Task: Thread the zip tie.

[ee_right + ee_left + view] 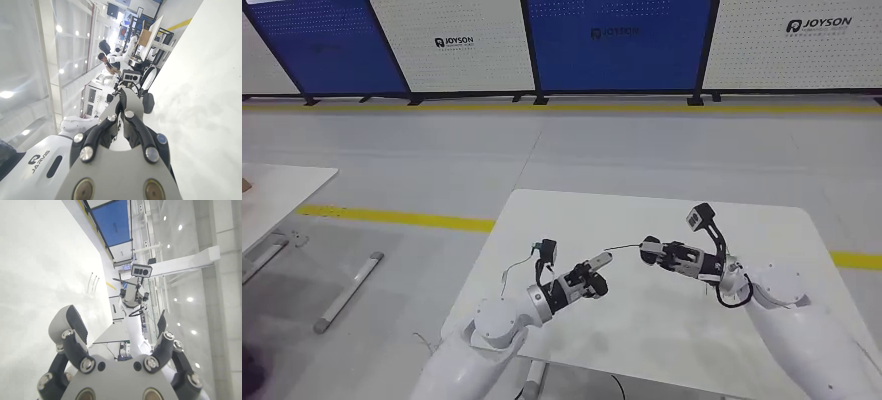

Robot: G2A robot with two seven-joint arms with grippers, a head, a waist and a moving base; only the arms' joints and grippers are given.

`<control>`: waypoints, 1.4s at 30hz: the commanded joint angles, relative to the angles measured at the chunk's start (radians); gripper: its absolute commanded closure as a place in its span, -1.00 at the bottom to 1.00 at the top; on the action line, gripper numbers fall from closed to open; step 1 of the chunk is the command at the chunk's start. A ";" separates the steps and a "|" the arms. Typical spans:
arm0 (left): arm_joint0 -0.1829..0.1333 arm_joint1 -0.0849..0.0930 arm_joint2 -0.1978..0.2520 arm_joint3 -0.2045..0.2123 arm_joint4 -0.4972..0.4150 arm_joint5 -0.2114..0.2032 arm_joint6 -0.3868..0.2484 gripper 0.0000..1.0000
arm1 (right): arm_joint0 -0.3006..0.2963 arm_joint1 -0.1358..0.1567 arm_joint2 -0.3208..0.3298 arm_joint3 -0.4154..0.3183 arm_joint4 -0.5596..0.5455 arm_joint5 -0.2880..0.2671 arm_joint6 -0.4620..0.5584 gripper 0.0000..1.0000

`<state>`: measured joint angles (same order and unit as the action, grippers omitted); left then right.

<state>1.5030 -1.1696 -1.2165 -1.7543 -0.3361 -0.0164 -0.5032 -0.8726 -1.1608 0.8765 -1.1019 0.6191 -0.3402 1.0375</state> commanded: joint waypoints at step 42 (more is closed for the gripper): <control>-0.132 -0.038 0.107 0.127 -0.123 -0.039 0.178 -1.00 | -0.053 -0.012 0.014 -0.066 -0.082 0.040 -0.072 1.00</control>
<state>1.3727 -1.2069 -1.1104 -1.6281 -0.4612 -0.0552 -0.3372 -0.9209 -1.1738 0.8875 -1.1604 0.5389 -0.3018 0.9665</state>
